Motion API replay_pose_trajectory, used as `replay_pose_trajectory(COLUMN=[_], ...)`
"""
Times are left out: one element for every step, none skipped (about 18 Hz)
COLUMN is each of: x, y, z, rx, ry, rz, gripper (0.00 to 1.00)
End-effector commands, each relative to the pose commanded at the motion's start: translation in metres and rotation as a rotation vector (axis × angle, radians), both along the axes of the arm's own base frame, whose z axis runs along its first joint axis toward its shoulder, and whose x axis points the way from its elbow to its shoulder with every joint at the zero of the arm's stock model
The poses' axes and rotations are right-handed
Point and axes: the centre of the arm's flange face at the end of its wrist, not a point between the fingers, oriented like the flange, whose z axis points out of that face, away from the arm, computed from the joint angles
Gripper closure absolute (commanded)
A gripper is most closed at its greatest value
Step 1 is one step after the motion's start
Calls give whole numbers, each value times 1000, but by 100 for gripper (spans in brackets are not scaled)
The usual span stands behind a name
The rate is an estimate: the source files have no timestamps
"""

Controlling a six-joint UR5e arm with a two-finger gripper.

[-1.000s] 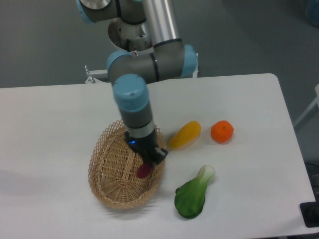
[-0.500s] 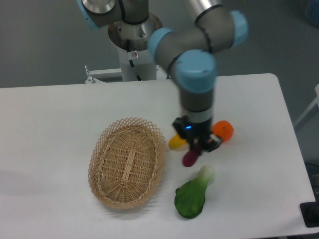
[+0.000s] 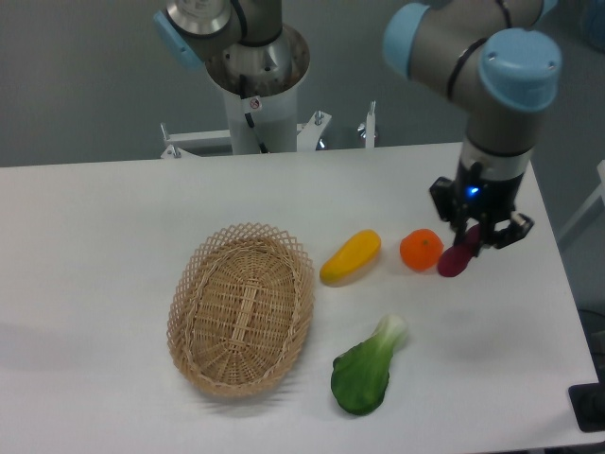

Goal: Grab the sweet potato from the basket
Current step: 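Lift the sweet potato out of the basket and carry it beside the orange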

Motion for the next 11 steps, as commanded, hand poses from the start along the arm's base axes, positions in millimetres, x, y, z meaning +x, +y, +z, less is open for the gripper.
replay_pose_trajectory(x=[-1,-3,-4,-5,-5,-5,-5,-5,-5,-5,-5], y=[-1,-1,-3,-3,-3,-3,-3,-3,-3,-3,-3], z=[0,-1,-1,-2,-2,-2,-2,-2,-2,-2,-2], rx=[1,0,1,1,-1,-1,-1,-1,-1,-1,-1], ry=[1,0,1,-2,-1,-1,-1,-1,-1,-1,-1], rz=[2,3,6,7,8,8,8,8,8,8,8], gripper=[72,72,72,72,72,72,72,72,72,72,72])
